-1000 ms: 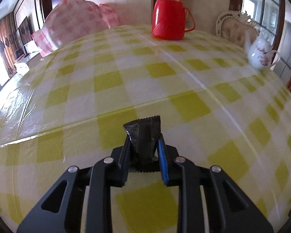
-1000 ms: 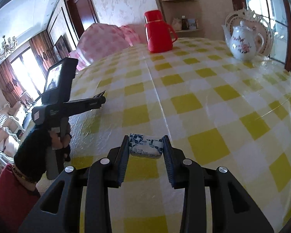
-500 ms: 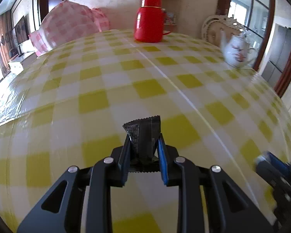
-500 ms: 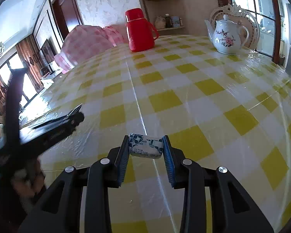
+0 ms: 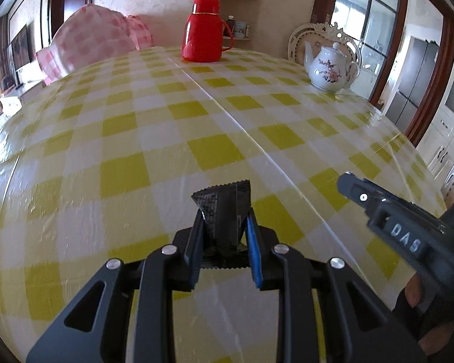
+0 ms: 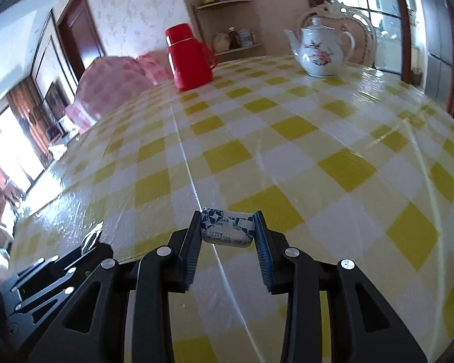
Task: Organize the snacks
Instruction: 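Carry the black candy and blue-and-white candy over the box with both tools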
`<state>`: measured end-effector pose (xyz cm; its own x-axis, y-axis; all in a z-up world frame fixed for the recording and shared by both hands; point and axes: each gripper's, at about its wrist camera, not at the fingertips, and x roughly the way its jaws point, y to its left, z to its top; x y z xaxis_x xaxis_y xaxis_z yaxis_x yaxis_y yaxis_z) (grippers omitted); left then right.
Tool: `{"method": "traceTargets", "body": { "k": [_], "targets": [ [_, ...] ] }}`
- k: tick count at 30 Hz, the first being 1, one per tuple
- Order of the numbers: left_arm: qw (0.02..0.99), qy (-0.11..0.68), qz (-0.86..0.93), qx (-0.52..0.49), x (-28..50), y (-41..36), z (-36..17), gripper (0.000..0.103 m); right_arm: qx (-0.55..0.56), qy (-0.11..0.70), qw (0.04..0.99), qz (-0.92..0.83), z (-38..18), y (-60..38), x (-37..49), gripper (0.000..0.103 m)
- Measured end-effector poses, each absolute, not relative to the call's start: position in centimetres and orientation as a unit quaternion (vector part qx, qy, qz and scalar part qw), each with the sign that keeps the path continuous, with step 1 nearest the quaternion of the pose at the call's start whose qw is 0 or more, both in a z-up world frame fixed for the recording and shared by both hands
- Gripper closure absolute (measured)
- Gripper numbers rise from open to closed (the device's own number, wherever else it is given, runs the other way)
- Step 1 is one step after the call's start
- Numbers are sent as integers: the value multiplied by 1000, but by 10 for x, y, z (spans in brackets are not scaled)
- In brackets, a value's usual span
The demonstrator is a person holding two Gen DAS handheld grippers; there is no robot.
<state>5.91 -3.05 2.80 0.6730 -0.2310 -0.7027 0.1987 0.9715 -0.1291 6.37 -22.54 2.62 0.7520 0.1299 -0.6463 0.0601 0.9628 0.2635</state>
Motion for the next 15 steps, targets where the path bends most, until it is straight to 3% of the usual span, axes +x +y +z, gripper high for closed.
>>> {"method": "traceTargets", "body": {
  "k": [15],
  "targets": [
    [921,368,-111,-64,14,-10,29,77,148,343,927,34,28,-215,10,69]
  ]
}}
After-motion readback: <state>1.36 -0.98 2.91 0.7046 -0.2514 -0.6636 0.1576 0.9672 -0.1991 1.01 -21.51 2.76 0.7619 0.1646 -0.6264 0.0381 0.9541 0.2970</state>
